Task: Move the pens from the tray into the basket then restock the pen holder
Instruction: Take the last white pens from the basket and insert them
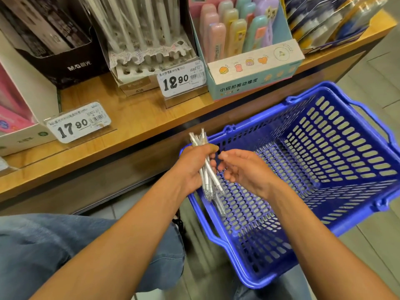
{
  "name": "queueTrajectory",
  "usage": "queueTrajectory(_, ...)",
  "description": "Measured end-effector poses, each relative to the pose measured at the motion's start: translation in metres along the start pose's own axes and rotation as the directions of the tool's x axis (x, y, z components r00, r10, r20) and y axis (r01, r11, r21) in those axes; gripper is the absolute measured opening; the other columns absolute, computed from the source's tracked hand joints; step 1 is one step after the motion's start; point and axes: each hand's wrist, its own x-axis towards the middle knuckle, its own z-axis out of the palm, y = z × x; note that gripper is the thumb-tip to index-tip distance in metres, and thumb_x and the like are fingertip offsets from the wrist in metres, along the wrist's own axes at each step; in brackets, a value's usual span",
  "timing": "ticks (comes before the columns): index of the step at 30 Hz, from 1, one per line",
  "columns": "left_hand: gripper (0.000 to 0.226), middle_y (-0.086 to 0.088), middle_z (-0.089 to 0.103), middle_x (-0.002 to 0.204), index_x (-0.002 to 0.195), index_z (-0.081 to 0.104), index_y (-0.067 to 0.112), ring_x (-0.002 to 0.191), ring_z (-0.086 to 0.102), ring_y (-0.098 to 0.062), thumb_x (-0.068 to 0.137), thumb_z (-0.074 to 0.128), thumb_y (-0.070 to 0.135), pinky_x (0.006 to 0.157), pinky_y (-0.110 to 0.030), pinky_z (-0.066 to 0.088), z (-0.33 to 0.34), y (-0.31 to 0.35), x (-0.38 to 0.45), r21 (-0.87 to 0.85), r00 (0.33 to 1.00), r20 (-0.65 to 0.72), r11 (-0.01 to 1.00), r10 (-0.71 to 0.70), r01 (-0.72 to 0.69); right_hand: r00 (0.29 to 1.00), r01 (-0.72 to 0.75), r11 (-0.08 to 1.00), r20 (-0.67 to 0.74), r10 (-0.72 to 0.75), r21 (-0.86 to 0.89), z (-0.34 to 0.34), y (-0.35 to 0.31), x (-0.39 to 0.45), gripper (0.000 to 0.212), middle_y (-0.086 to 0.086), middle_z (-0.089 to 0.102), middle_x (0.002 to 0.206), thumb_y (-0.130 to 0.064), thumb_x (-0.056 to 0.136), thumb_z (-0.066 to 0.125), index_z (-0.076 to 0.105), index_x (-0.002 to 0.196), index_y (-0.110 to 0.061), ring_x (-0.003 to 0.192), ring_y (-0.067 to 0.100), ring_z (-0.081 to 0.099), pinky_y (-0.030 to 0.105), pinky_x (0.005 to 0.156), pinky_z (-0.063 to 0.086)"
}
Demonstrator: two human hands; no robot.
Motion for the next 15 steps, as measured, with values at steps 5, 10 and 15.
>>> queueTrajectory(5,0.017,-0.003,0.051,0.058,0.075,0.056,0.008,0.04,0.048,-0.011,0.092,0.059,0.005,0.04,-0.022,0.043,-0.007,0.001,0.001,-0.043,0.998,0.04,0.998,-0.04,0.041,0.945,-0.326,0.619,-0.236,0.225,-0.715,-0.025,0.083,0.06,0.021,0.015,0.059,0.074,-0.005,0.089,0.058,0.057,0.068,-0.007,0.064,0.023,0.055,0.03,0.062,0.046)
queueTrajectory(10,0.018,-0.002,0.052,0.057,0.075,0.056,0.008,0.043,0.049,-0.011,0.093,0.059,0.008,0.041,-0.022,0.045,-0.009,0.005,0.002,-0.08,0.996,0.057,0.995,-0.063,0.067,0.928,-0.315,0.218,-0.252,0.274,-0.924,-0.027,0.147,0.086,0.022,0.017,0.064,0.109,-0.012,0.088,0.062,0.061,0.107,-0.002,0.1,0.033,0.063,0.034,0.077,0.05)
queueTrajectory(15,0.015,-0.001,0.053,0.057,0.079,0.058,0.009,0.045,0.051,-0.011,0.094,0.06,0.01,0.043,-0.022,0.046,-0.01,0.005,0.001,-0.058,0.997,0.048,0.996,-0.064,0.067,0.937,-0.303,0.165,-0.263,0.229,-0.939,-0.032,0.155,0.089,0.021,0.018,0.063,0.112,-0.013,0.092,0.057,0.058,0.109,-0.002,0.099,0.035,0.063,0.035,0.074,0.049)
